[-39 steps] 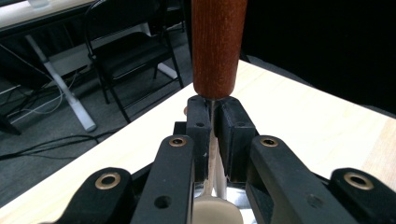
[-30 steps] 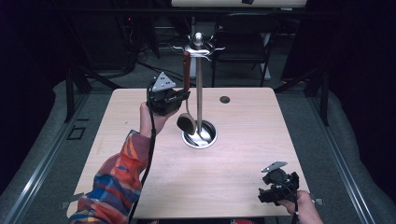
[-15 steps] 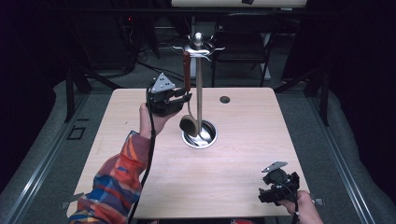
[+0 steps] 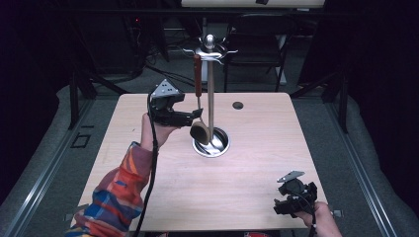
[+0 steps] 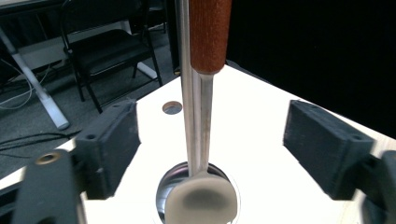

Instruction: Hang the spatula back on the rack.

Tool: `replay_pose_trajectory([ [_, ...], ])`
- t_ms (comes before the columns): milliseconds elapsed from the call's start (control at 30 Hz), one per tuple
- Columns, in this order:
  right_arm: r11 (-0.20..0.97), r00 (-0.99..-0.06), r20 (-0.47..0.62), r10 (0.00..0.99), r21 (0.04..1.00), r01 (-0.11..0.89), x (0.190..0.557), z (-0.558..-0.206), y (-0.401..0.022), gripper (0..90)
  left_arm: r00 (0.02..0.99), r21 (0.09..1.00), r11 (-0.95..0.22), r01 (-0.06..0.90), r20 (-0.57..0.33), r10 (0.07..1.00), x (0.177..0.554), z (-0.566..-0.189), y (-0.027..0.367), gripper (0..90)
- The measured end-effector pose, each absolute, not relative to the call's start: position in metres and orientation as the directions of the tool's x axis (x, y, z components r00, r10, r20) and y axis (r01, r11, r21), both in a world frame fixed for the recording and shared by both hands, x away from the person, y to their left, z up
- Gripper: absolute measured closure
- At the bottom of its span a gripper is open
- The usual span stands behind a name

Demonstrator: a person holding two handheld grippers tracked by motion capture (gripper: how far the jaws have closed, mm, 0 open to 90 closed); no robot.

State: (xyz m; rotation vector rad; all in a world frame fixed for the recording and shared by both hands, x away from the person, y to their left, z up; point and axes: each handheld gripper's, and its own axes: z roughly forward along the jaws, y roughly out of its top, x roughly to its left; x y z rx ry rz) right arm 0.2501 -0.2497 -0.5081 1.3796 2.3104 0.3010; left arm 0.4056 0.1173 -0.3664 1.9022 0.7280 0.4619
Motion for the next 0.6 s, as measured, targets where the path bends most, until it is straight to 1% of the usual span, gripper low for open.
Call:
replay_pose_trajectory([
  [67, 0.483, -0.414, -0.251, 0.875, 0.393, 0.783, 0.25, -0.508, -0.25, 15.3, 0.745, 0.907, -0.311, 0.284, -0.005, 0.667, 0.401, -0.366, 0.121, 15.1],
  [167, 0.484, -0.415, -0.251, 0.875, 0.394, 0.781, 0.25, -0.508, -0.25, 15.3, 0.737, 0.91, -0.29, 0.297, -0.025, 0.676, 0.393, -0.367, 0.127, 10.4],
  [333, 0.485, -0.415, -0.253, 0.874, 0.395, 0.78, 0.25, -0.508, -0.25, 15.3, 0.723, 0.897, -0.308, 0.316, -0.018, 0.69, 0.379, -0.376, 0.135, 6.1],
  [500, 0.486, -0.417, -0.251, 0.873, 0.395, 0.78, 0.249, -0.508, -0.25, 15.3, 0.692, 0.882, -0.327, 0.341, 0.0, 0.722, 0.364, -0.399, 0.143, 4.4],
  [600, 0.486, -0.416, -0.253, 0.874, 0.396, 0.779, 0.249, -0.508, -0.25, 15.3, 0.688, 0.854, -0.366, 0.37, 0.014, 0.726, 0.357, -0.418, 0.145, 4.2],
])
